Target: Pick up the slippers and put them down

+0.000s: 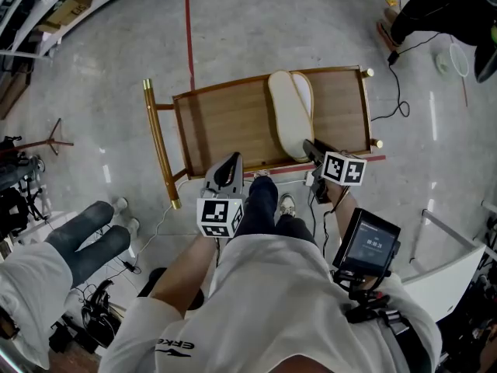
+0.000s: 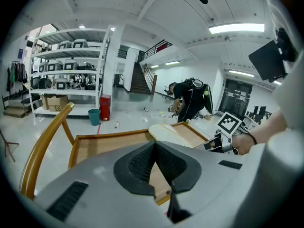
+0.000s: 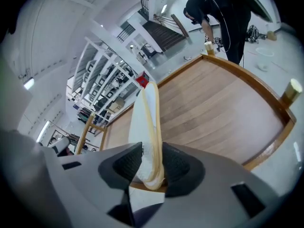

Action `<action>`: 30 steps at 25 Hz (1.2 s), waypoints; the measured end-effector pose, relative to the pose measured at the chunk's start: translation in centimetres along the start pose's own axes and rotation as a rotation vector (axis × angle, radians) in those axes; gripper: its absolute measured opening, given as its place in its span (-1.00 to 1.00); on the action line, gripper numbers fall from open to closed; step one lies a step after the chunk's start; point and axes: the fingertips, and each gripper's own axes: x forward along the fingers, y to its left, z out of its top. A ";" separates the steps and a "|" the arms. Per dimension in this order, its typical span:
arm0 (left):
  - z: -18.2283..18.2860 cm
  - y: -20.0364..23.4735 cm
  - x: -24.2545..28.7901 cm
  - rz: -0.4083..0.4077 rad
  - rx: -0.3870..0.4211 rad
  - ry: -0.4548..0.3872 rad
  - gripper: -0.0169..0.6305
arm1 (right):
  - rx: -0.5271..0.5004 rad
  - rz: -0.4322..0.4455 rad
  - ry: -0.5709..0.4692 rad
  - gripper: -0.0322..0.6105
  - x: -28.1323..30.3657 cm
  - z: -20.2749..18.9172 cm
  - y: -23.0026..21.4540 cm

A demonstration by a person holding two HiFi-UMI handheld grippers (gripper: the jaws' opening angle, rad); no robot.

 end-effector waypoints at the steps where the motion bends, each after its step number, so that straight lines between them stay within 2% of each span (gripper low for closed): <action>1: -0.1 0.1 0.0 0.001 -0.001 0.000 -0.94 | -0.009 -0.022 -0.001 -0.54 0.1 0.1 -0.3; 4: -0.5 0.4 0.0 0.003 -0.001 0.002 -0.94 | -0.023 -0.055 -0.006 -0.53 0.4 -0.2 -1.3; 15: -1.2 0.1 -1.2 0.000 0.010 -0.026 -0.94 | -0.084 -0.069 -0.084 -0.47 -1.4 -0.1 -0.6; 22: 0.4 -2.2 -2.8 0.013 0.034 -0.089 -0.94 | -0.246 -0.090 -0.198 -0.48 -6.0 1.8 2.3; 30: 2.0 -6.7 -8.9 0.069 0.053 -0.198 -0.94 | -0.435 -0.003 -0.361 -0.48 -14.6 0.8 9.8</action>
